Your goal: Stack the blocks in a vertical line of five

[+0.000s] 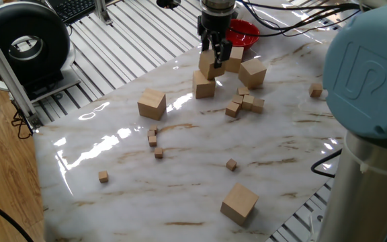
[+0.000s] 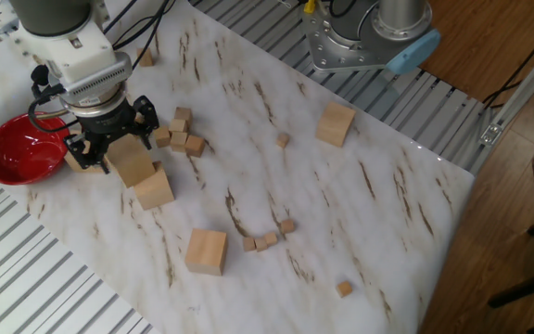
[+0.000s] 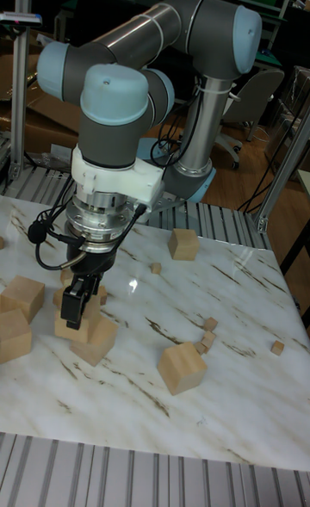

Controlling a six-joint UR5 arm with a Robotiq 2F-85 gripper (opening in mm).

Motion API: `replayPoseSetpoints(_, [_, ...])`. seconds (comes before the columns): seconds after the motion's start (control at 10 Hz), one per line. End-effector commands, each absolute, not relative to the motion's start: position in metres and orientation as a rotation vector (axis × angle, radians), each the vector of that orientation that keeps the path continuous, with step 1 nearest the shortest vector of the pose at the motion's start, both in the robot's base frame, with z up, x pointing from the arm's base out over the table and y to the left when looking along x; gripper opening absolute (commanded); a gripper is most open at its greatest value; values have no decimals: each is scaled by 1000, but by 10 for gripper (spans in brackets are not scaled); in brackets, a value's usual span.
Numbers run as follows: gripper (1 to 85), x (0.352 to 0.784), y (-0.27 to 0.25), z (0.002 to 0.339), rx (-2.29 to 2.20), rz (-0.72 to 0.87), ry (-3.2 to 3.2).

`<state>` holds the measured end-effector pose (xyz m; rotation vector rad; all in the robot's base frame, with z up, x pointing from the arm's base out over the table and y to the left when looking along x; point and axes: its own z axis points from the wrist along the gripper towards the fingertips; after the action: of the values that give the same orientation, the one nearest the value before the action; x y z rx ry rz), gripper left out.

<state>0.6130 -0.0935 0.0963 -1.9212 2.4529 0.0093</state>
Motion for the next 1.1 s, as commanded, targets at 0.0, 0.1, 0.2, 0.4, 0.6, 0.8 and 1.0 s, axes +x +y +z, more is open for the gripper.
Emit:
replayPoseSetpoints(0.0, [773, 616, -95, 99, -1898, -5, 2454])
replayPoseSetpoints(0.1, [773, 617, -95, 99, -1896, -11, 2452])
replayPoseSetpoints(0.2, [760, 618, -95, 99, -1890, -12, 2452])
replayPoseSetpoints(0.4, [640, 619, -99, 98, -1856, -36, 2485])
replayPoseSetpoints(0.6, [520, 625, -100, 99, -1821, -58, 2485])
replayPoseSetpoints(0.8, [547, 626, -104, 100, -1819, -77, 2494])
replayPoseSetpoints(1.0, [620, 622, -119, 99, -1867, -143, 2522])
